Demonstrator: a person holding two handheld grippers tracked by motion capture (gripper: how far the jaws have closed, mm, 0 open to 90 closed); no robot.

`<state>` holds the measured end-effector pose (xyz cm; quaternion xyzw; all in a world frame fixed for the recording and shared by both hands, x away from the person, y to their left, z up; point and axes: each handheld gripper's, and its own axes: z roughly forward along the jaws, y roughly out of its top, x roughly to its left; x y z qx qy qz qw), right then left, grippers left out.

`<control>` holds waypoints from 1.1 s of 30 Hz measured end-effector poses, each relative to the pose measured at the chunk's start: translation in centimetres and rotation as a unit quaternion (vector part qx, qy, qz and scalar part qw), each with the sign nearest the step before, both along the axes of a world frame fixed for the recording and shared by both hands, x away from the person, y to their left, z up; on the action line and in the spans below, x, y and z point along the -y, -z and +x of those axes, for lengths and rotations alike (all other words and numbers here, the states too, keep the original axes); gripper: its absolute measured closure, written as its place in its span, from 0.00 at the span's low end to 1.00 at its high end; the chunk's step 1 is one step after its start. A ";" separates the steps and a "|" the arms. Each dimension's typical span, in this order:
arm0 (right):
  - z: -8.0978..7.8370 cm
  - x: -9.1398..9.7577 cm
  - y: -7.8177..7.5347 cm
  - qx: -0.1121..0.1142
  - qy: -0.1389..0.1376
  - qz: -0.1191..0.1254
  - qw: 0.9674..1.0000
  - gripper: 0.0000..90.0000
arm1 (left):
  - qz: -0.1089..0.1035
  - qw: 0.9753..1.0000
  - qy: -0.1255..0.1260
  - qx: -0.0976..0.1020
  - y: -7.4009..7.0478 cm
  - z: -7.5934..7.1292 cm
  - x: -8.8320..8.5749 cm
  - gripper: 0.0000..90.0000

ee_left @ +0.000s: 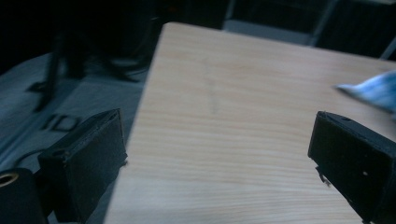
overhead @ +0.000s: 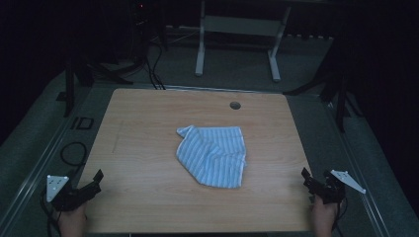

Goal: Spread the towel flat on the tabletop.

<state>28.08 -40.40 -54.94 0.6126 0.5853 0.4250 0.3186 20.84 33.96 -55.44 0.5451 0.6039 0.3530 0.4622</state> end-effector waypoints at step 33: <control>1.6 -5.0 -2.8 -0.069 -0.291 -0.034 0.954 0.16 | 0.015 0.965 0.234 -0.114 -1.5 5.0 2.4 0.04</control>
